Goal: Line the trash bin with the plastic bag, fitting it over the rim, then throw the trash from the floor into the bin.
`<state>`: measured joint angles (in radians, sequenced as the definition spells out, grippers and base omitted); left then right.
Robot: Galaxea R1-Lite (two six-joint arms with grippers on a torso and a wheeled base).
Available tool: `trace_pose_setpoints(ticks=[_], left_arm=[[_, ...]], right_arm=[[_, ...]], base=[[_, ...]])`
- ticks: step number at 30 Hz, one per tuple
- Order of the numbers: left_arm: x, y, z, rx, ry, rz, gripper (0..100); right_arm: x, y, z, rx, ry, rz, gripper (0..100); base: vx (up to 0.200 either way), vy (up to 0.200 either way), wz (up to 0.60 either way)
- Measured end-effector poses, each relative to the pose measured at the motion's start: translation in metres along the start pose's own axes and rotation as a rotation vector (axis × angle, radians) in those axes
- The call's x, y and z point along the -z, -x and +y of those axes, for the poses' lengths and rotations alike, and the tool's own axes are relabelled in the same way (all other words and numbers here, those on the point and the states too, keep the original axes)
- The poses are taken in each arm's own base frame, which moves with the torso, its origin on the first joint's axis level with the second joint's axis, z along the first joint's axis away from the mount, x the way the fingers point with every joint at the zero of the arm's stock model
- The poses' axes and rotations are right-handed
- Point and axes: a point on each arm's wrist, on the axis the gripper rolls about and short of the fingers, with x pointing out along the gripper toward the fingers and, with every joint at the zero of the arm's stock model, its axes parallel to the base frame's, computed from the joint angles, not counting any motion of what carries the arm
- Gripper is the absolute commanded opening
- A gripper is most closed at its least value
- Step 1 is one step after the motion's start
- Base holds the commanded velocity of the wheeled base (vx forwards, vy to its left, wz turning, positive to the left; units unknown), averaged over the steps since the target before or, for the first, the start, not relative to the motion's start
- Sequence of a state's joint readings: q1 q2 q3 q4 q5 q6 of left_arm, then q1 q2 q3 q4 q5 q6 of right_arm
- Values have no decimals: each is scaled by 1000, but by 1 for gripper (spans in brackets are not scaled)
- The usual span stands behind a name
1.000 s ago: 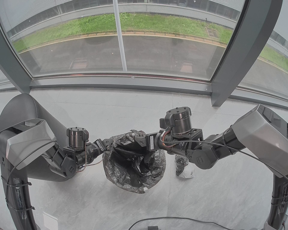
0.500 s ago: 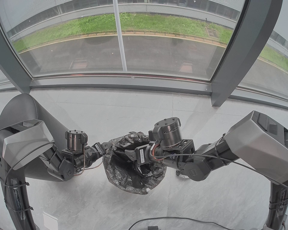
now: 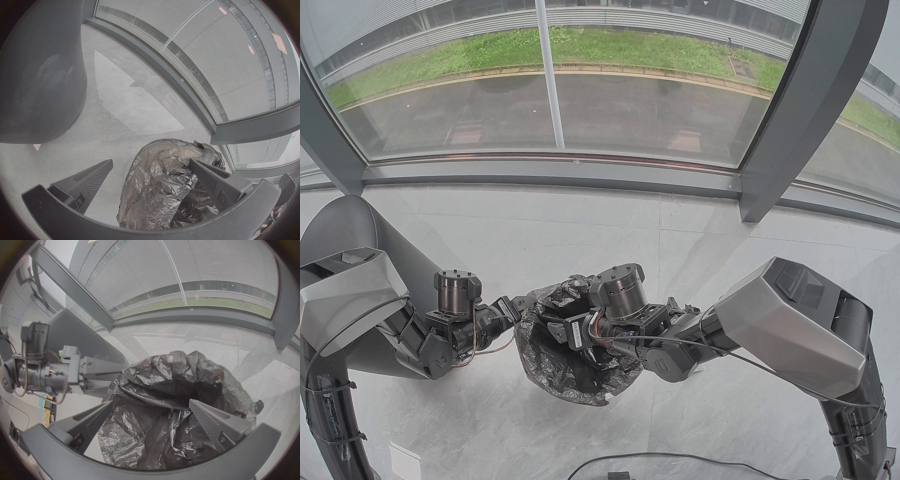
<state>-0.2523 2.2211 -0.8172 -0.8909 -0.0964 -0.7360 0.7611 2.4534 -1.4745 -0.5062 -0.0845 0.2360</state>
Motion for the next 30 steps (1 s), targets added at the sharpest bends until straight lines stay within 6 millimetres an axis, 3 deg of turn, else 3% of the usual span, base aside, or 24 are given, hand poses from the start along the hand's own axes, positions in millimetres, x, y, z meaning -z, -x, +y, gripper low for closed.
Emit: trace_pose_setpoints(ticks=[14, 22, 30], left_arm=[[1, 2, -3, 8, -1, 1, 100], [0, 4, -4, 12, 14, -2, 100], [1, 4, -6, 17, 14, 2, 100]], right_arm=[[-2, -41, 1, 33, 2, -26, 100], [8, -66, -4, 67, 4, 8, 100], [23, -73, -7, 78, 9, 55, 100]], base=[[0, 0, 0], [0, 0, 0], [0, 0, 0]])
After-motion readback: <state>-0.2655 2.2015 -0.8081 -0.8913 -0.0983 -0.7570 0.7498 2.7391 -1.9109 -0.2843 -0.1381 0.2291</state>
